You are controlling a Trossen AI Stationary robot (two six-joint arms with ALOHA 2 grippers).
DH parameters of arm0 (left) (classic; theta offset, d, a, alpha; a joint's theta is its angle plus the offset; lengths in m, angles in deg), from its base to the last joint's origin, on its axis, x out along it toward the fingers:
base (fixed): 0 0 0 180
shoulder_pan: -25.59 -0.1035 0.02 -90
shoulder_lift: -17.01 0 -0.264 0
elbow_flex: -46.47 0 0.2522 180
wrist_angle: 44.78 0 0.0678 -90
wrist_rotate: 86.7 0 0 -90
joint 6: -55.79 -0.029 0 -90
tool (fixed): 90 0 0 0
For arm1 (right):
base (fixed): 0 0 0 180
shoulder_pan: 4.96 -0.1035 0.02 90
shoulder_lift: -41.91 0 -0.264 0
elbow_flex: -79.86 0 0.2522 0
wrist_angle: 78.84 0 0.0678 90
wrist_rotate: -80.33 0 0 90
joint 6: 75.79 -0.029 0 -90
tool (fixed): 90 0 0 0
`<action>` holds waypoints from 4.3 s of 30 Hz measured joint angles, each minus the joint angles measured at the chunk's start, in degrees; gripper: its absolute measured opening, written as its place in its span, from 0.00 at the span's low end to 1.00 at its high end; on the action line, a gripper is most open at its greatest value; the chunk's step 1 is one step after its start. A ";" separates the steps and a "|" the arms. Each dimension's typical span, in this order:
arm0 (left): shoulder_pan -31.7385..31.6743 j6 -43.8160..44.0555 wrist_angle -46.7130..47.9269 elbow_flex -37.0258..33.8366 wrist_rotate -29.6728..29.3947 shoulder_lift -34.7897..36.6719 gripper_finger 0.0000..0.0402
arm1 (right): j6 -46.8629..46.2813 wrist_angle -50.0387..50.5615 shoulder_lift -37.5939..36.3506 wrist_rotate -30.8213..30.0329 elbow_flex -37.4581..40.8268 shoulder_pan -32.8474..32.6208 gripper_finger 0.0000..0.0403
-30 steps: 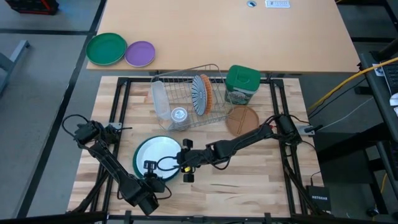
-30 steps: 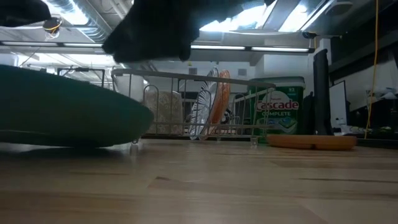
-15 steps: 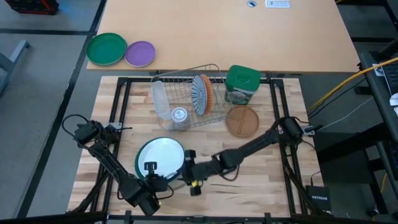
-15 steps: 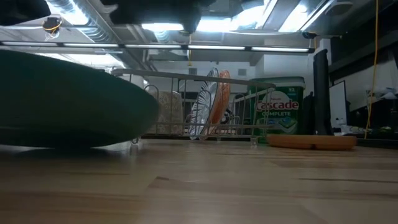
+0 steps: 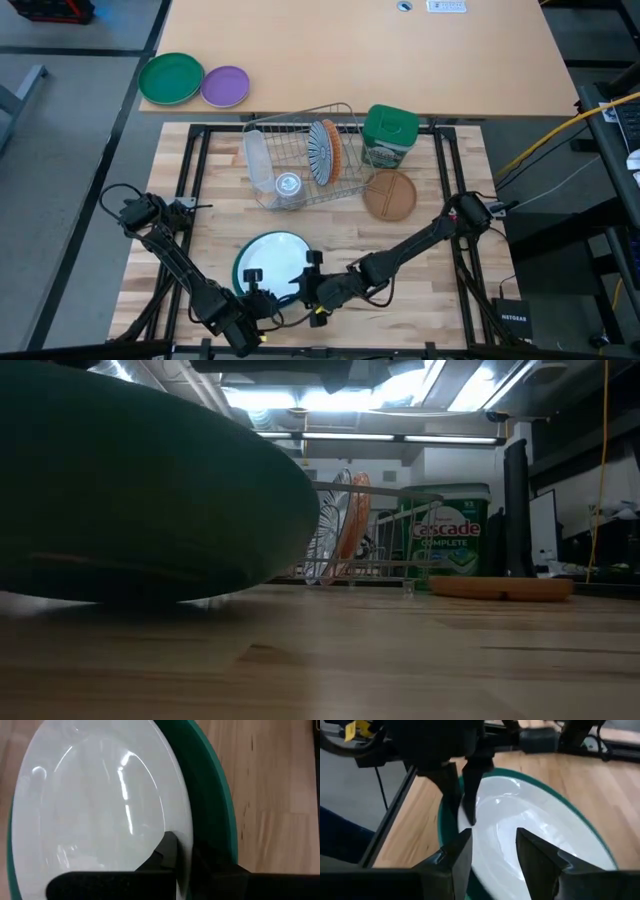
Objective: Sort dishes
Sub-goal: Put the white plate in the dish rack
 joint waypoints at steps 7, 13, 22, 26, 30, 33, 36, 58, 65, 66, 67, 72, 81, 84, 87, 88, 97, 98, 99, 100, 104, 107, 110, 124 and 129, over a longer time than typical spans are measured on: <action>0.00 0.44 0.03 0.00 -3.27 0.00 0.01 | -1.09 1.11 0.04 -0.02 0.02 -2.02 0.39; -0.02 0.52 0.11 0.00 -5.25 -0.02 0.01 | -5.77 2.86 0.04 0.17 0.04 -2.59 0.39; -0.07 0.28 1.01 1.30 -5.85 -0.06 0.01 | -6.16 2.37 0.05 0.48 0.07 -2.49 0.39; -0.14 0.07 0.78 3.60 -7.28 -0.07 0.00 | -3.73 1.90 -0.46 1.13 0.07 -2.51 0.39; -0.67 -0.73 0.84 4.98 -7.42 -0.07 0.00 | -0.83 1.51 -0.85 1.42 -1.26 -2.49 0.39; -1.10 -0.71 0.96 5.38 -7.46 -0.07 0.00 | 2.46 1.88 -0.85 1.84 -3.41 -2.49 0.39; -1.58 -0.66 1.11 5.86 -7.55 -0.07 0.00 | 6.43 2.76 -0.93 1.55 -6.40 -2.51 0.39; -4.69 -4.21 1.02 13.02 -7.62 -0.11 0.00 | 11.65 50.33 -1.98 -15.96 -33.52 -4.73 0.39; -7.88 -4.77 0.37 13.84 -7.51 4.61 0.00 | 6.29 64.88 -8.92 -21.85 -34.56 -5.07 0.39; -8.47 -4.44 -0.09 13.84 -7.50 5.54 0.00 | 5.41 66.97 -10.16 -22.97 -34.56 -5.07 0.39; -8.95 -4.19 -0.84 13.84 -7.50 6.52 0.00 | 4.40 69.18 -11.33 -24.35 -34.56 -5.07 0.39; -11.96 -3.93 -7.01 13.84 -6.64 10.84 0.00 | 0.52 78.23 -17.04 -32.68 -34.56 -5.07 0.39; -21.65 -7.64 -17.08 13.86 -4.42 15.57 0.00 | -6.28 88.21 -26.66 -46.88 -33.16 -1.16 0.39; -26.07 -10.75 -21.42 13.86 -2.46 15.65 0.00 | -6.71 88.34 -30.86 -47.39 -29.29 2.90 0.39; -30.98 -12.27 -25.73 13.86 2.46 15.65 0.00 | -9.55 88.38 -35.51 -47.29 -22.57 7.88 0.39; -32.70 -12.26 -27.13 13.86 4.10 15.65 0.00 | -10.67 88.42 -37.38 -47.12 -19.71 9.59 0.39; -45.81 -10.01 -36.27 13.86 8.62 15.65 0.00 | -20.90 81.20 -55.83 -48.49 8.78 19.47 0.39; -47.03 -9.90 -36.72 13.86 8.60 15.65 0.00 | -20.99 78.43 -57.82 -48.53 11.86 19.84 0.39; -48.07 -9.82 -37.21 13.86 8.58 15.65 0.00 | -21.02 75.45 -59.53 -48.62 14.77 20.10 0.39; -49.11 -9.77 -37.73 13.86 8.60 15.65 0.00 | -21.03 72.35 -61.24 -48.64 17.72 20.20 0.39; -52.46 -8.96 -39.19 13.86 8.99 15.65 0.00 | -19.85 59.51 -66.24 -48.09 29.67 20.17 0.39; -53.86 -8.73 -40.63 13.86 8.95 15.07 0.00 | -18.22 50.06 -67.68 -47.76 37.51 20.09 0.39; -54.48 -7.50 -42.35 13.84 9.00 14.10 0.00 | -16.37 40.51 -67.54 -48.04 44.15 20.11 0.39; -54.42 -5.49 -47.53 13.85 3.53 7.83 0.00 | -9.33 11.95 -61.91 -46.30 60.05 26.87 0.39; -54.42 -4.40 -46.92 13.75 -0.10 6.95 0.00 | -9.32 11.33 -59.43 -42.77 60.61 29.90 0.39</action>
